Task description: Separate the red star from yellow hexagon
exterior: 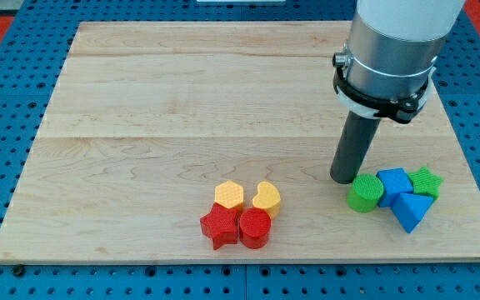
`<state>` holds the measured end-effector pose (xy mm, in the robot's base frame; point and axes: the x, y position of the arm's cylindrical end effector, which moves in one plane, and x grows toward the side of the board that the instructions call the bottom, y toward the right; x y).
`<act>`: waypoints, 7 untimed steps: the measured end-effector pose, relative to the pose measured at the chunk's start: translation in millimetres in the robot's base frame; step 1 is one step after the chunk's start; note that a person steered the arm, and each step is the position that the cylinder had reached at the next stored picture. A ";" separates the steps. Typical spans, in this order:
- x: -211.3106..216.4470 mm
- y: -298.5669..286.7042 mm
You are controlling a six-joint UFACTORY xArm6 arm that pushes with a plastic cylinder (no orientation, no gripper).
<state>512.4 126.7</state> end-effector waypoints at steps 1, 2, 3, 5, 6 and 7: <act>-0.9 0.0; -0.9 0.0; -3.2 0.0; -9.8 -0.7; -25.3 -0.5; -68.2 -2.2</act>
<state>444.2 124.4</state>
